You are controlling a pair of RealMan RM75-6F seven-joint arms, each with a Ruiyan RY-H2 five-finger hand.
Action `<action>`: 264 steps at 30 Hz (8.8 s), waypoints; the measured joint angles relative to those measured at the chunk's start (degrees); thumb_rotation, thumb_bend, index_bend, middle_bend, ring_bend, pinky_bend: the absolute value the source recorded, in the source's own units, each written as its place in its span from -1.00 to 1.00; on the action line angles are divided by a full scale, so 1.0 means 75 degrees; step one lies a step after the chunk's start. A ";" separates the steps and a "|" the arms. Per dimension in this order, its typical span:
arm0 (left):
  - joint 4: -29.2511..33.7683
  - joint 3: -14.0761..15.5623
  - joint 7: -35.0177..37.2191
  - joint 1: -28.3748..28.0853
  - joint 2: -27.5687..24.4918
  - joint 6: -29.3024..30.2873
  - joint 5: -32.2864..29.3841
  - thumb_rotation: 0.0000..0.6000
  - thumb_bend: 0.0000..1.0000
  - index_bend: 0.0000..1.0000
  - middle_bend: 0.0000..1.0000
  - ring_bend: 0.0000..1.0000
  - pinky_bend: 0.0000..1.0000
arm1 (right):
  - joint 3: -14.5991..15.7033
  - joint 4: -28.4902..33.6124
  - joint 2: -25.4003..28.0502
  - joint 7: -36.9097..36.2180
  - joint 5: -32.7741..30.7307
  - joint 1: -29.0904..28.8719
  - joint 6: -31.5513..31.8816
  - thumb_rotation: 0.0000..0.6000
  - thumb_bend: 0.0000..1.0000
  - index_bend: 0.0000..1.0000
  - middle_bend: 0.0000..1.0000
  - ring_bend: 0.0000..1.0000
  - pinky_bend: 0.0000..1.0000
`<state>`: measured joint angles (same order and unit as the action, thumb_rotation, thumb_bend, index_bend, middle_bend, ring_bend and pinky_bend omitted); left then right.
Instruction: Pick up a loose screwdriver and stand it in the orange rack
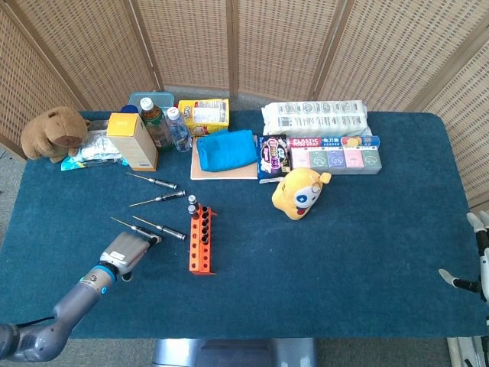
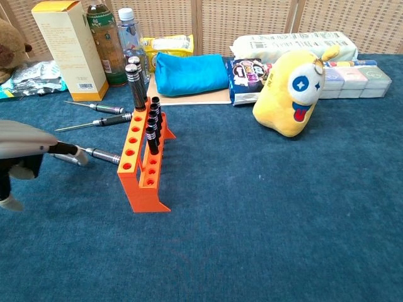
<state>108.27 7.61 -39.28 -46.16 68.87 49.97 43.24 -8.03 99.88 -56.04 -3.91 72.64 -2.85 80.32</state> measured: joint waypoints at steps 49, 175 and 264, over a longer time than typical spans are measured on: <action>-0.0524 0.0049 0.0117 -0.0129 0.0435 0.0104 0.0073 1.00 -0.67 -0.75 1.00 1.00 1.00 | 0.0013 0.0041 0.0071 -0.0102 -0.0031 -0.0006 -0.0078 1.00 -1.00 -1.00 -1.00 -1.00 -1.00; -0.2360 -0.0549 0.0126 0.1086 0.1792 0.1073 0.2073 1.00 -0.37 -0.20 1.00 1.00 1.00 | 0.0081 0.0131 0.0294 -0.0490 -0.0096 -0.0074 -0.0411 1.00 -1.00 -1.00 -1.00 -1.00 -1.00; -0.2301 -0.0654 -0.1216 0.1202 0.2021 0.1265 0.2010 1.00 -0.18 -0.17 1.00 1.00 1.00 | 0.0159 0.0193 0.0505 -0.0993 0.0076 -0.0042 -0.0504 1.00 -1.00 -1.00 -1.00 -1.00 -1.00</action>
<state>91.01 2.71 -48.40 -37.15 84.03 59.45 58.32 -6.84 101.33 -52.25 -11.35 73.21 -3.17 76.53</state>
